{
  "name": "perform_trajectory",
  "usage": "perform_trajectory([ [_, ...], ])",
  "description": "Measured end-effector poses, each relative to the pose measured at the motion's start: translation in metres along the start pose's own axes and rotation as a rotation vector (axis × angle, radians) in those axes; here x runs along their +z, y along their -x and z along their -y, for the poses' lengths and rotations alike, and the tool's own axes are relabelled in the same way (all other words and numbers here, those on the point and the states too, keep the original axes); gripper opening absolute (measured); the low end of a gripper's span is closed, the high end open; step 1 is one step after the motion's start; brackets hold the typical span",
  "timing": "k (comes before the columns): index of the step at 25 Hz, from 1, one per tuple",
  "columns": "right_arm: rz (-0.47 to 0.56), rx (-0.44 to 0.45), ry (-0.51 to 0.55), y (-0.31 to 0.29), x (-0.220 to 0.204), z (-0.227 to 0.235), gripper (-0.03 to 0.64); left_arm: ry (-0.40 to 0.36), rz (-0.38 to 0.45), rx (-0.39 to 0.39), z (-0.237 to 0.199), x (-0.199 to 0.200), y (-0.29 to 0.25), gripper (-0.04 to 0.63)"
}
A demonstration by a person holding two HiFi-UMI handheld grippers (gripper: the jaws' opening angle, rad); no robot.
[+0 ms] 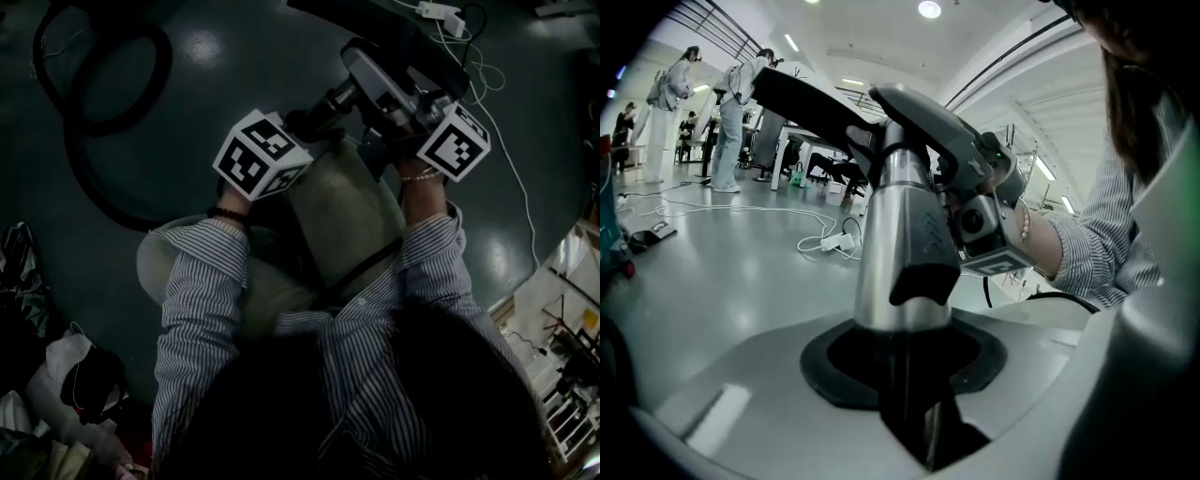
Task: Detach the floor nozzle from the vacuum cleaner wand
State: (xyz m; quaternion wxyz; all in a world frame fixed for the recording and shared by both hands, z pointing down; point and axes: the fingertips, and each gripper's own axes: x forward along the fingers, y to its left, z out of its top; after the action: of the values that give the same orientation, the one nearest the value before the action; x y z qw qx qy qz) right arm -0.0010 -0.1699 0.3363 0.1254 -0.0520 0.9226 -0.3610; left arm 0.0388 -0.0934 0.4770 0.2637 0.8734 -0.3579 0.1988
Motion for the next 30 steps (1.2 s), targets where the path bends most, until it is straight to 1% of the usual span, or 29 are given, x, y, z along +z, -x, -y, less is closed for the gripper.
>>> perform_trajectory([
  [16, -0.037, -0.004, 0.000, -0.002, -0.003, -0.003, 0.146, 0.002, 0.003, -0.002, 0.002, 0.000, 0.001, 0.135],
  [30, -0.045, -0.016, 0.005, -0.010, -0.004, -0.001, 0.146, 0.001, 0.004, 0.002, -0.004, 0.001, 0.004, 0.135],
])
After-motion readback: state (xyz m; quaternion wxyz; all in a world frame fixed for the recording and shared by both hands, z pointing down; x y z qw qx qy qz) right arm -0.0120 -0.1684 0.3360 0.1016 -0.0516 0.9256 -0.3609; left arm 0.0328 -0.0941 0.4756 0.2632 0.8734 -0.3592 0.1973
